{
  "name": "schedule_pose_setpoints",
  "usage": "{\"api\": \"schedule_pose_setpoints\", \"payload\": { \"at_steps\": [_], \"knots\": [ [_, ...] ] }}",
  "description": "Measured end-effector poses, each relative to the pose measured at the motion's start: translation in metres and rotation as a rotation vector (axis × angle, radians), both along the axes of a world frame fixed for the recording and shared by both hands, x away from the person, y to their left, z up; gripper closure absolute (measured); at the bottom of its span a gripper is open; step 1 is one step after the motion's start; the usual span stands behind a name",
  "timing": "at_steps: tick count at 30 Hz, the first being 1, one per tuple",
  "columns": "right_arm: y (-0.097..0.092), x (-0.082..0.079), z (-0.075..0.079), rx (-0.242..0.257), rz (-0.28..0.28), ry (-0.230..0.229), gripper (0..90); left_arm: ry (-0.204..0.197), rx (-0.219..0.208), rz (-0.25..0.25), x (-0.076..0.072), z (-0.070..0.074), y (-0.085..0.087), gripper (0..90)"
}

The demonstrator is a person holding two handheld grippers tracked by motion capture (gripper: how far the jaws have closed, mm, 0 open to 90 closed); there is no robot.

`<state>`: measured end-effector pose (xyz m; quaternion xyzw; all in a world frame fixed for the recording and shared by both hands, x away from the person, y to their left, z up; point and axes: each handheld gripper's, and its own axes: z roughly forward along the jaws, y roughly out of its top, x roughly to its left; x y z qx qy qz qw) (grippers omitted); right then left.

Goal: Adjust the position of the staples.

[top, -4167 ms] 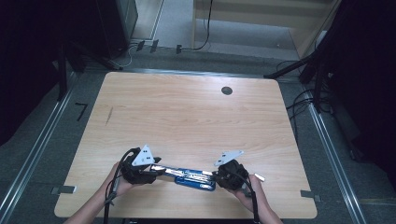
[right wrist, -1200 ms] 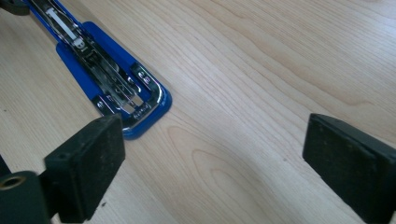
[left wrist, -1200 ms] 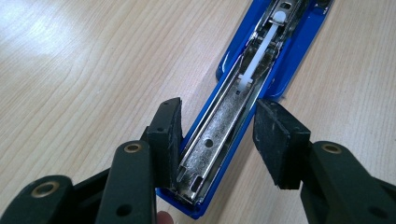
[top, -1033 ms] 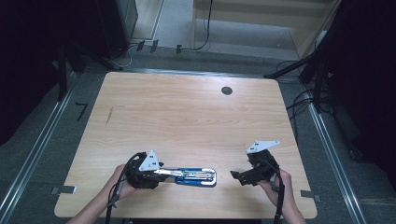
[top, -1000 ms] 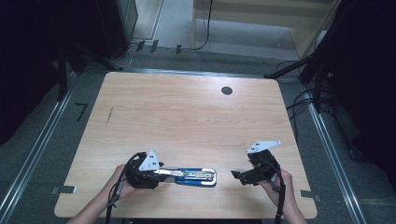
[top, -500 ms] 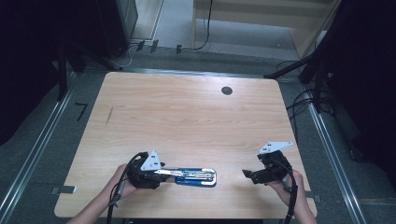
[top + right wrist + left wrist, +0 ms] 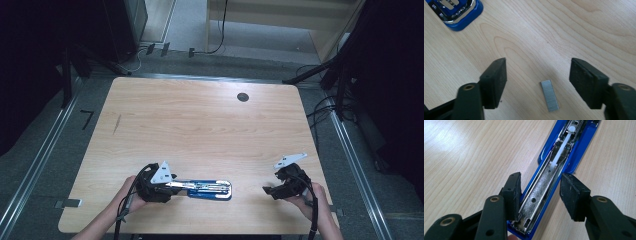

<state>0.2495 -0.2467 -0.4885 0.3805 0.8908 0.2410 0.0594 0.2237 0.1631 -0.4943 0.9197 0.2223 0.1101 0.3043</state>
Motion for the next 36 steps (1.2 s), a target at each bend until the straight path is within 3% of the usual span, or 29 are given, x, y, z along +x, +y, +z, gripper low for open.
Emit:
{"api": "schedule_pose_setpoints", "payload": {
  "at_steps": [11,23,29,36],
  "knots": [
    [-0.006,0.002,-0.009,-0.064,0.0,0.016,58.9,0.002,0.004,0.002,0.0,0.0,-0.001,53.2],
    [-0.003,0.005,-0.019,-0.116,-0.032,0.074,69.8,-0.003,0.009,-0.002,0.0,0.0,-0.001,53.2],
    [0.0,0.005,-0.021,-0.128,-0.028,0.082,78.3,-0.004,0.012,-0.003,0.0,0.0,-0.001,53.1],
    [0.001,0.005,-0.021,-0.133,-0.039,0.079,78.9,-0.003,0.012,-0.004,0.0,0.0,-0.001,53.0]
  ]
}}
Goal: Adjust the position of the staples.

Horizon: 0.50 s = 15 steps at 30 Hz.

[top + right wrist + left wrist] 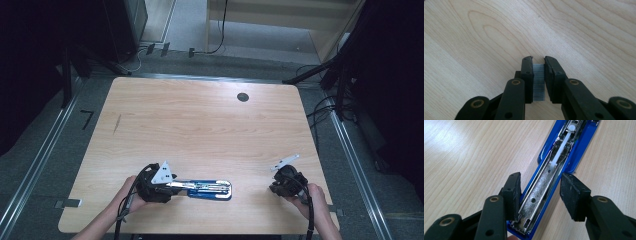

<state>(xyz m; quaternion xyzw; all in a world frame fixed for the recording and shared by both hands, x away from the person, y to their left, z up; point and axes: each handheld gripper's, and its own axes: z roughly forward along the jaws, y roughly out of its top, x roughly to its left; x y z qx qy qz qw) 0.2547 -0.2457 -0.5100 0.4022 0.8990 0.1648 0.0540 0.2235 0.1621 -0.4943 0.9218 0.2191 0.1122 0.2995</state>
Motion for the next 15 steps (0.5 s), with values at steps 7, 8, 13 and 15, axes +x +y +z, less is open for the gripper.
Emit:
{"api": "schedule_pose_setpoints", "payload": {
  "at_steps": [7,8,13,15],
  "knots": [
    [-0.002,0.0,0.006,0.035,0.0,-0.011,79.1,0.001,-0.002,0.002,0.0,0.0,-0.001,53.3],
    [-0.002,0.0,0.007,0.039,0.003,-0.016,79.1,0.001,-0.003,0.001,0.0,0.0,-0.001,53.3],
    [0.002,-0.001,0.01,0.059,0.017,-0.031,79.1,0.002,-0.003,-0.002,0.001,0.0,-0.001,53.2],
    [0.005,-0.002,0.011,0.061,0.031,-0.035,79.1,0.002,-0.001,-0.002,0.001,0.0,-0.001,53.2]
  ]
}}
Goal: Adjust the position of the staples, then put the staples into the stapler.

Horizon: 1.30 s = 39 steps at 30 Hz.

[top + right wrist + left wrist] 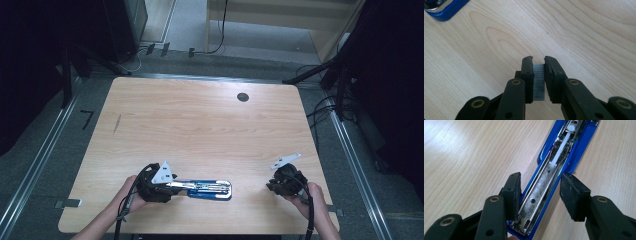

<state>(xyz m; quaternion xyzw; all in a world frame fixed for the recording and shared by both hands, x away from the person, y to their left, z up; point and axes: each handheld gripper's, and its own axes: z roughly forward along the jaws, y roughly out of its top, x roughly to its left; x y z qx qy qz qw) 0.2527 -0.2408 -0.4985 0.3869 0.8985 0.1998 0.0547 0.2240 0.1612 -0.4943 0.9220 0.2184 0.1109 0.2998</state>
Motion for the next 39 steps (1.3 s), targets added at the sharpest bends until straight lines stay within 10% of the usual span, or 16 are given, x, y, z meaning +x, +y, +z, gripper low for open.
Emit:
{"api": "schedule_pose_setpoints", "payload": {
  "at_steps": [39],
  "knots": [
    [0.043,-0.009,0.011,0.055,0.129,-0.066,79.1,-0.008,0.02,-0.021,0.0,0.0,-0.003,53.7]
  ]
}}
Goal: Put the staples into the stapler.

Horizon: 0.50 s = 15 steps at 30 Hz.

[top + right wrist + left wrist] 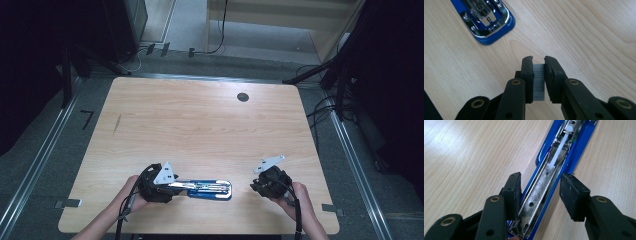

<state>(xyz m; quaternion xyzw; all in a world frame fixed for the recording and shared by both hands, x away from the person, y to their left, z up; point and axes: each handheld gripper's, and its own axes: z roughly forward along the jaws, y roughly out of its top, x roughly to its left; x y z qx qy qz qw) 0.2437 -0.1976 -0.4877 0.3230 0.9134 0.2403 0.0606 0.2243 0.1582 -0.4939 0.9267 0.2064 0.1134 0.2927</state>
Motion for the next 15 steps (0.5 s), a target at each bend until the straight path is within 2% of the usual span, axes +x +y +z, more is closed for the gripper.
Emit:
{"api": "schedule_pose_setpoints", "payload": {
  "at_steps": [5,15],
  "knots": [
    [0.006,0.001,0.001,0.027,0.007,0.012,79.1,-0.001,0.0,-0.001,0.0,0.0,0.0,53.7],
    [0.024,0.006,0.004,0.04,0.036,-0.013,79.1,0.001,-0.003,0.003,0.0,0.0,0.0,53.8]
  ]
}}
